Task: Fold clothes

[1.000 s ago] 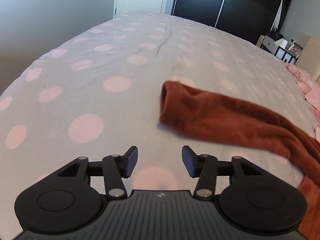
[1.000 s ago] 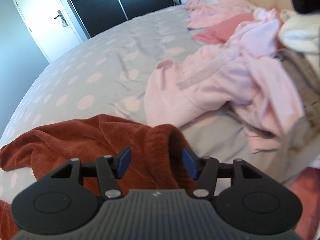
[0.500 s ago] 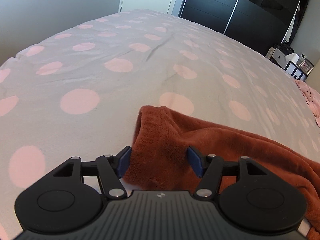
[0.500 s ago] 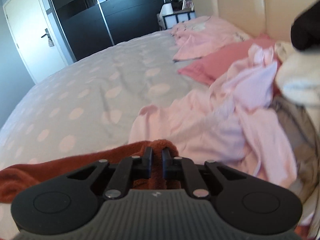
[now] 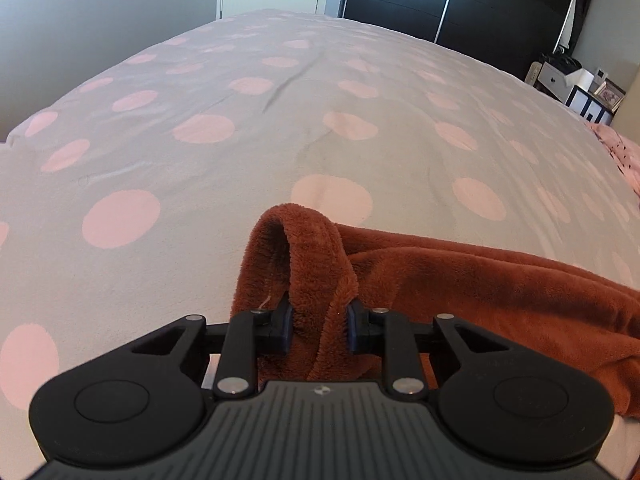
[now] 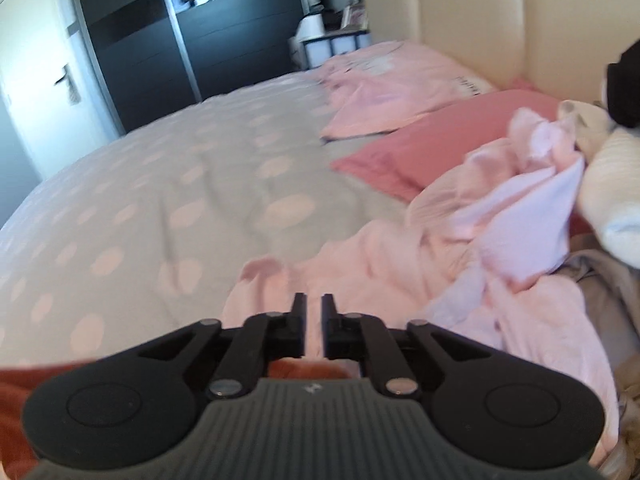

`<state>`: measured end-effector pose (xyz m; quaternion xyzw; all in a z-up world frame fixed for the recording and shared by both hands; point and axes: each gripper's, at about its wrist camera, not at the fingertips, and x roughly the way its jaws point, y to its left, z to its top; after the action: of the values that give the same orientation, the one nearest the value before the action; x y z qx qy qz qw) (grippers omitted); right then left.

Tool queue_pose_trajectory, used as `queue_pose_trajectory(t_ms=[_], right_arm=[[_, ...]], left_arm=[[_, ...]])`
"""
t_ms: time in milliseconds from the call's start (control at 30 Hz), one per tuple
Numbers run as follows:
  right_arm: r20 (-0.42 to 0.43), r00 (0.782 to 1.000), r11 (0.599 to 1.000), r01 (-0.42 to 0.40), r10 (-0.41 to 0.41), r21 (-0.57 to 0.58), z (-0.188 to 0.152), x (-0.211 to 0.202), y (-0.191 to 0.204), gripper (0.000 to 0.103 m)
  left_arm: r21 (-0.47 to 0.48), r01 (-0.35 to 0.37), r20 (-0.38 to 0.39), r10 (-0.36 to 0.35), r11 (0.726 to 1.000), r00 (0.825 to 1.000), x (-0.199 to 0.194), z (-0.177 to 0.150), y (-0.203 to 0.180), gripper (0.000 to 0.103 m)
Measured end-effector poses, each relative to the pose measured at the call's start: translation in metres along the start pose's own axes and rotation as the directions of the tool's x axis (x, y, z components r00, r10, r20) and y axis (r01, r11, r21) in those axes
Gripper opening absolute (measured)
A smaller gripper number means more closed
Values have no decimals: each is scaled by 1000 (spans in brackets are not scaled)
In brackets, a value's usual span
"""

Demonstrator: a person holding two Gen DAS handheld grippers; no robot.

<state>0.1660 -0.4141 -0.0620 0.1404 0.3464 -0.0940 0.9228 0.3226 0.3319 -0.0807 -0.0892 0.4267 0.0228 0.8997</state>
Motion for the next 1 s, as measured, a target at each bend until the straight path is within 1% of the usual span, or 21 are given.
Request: queue_pose_trajectory(t_ms=[33,100,200,300,333,367,400,433,500,533,567,600,633,700,767,800,833,900,933,1000], right_arm=[[-23,1000,1000,-15,15,-11,-5,2,2,48],[-59,998,1000,-22,21,-11,-14,5,2,48],[-71,997,1000,-8,10,31,-30,1,-5,48],[-106,993,997,-47,53,59,-43,10,-8,46],[-119,991,995,-54,63,79,-46,14,-7,46],[-132,989,993,-59,73,102,-49,19,-6,38],[-145,986,990,-64,82,124,-52,24,-5,24],[-130,988,990,-62,78,127,-53,23,0,11],[-58,997,994,-51,57,99,-49,8,9,11],[-17,999,997,-26,27,67,-44,-2,12,11],[15,1000,999,7,-8,46,-38,-11,12,10],[38,999,998,31,-33,53,-31,-19,7,10],[59,997,997,52,-56,65,-23,-26,1,10],[74,995,995,55,-61,78,-10,-37,-9,10],[86,994,997,56,-60,56,-3,-44,-11,10],[92,994,997,57,-61,45,0,-48,-12,10],[89,994,998,56,-60,43,1,-49,-13,10],[74,996,998,53,-56,44,0,-43,-14,10],[68,996,998,56,-59,37,-1,-37,-10,10],[61,995,997,71,-72,28,-7,-23,-3,11]], left_arm=[[-5,-3,-1,3,1000,1000,-1,-1,2,24],[-16,-2,-5,2,1000,1000,-2,-2,5,26],[-25,2,-7,-2,1000,1000,-4,-3,7,26],[-36,-11,-6,11,999,1000,-5,-2,5,26],[-36,-19,-6,19,999,1000,-6,-2,2,25],[-18,-36,-2,36,999,999,-8,-1,-1,23],[-5,-45,3,45,999,999,-12,-1,-4,22],[9,-55,9,55,998,998,-16,-1,-7,20],[44,-79,44,77,996,996,-34,2,-9,19],[48,-86,64,83,995,995,-45,4,-6,19],[32,-91,83,88,995,993,-57,7,-1,19],[6,-84,108,83,996,991,-71,11,6,19],[-14,-62,132,64,998,989,-85,14,12,19],[-3,-51,186,50,999,981,-117,20,13,19],[17,-26,241,21,1000,970,-152,25,11,19],[20,-14,250,8,1000,968,-164,28,10,19],[19,-10,242,5,1000,970,-171,31,12,19],[39,-34,200,25,999,980,-165,32,13,19],[60,-51,170,40,997,985,-154,30,13,19],[61,-58,96,52,996,994,-123,22,18,20]])
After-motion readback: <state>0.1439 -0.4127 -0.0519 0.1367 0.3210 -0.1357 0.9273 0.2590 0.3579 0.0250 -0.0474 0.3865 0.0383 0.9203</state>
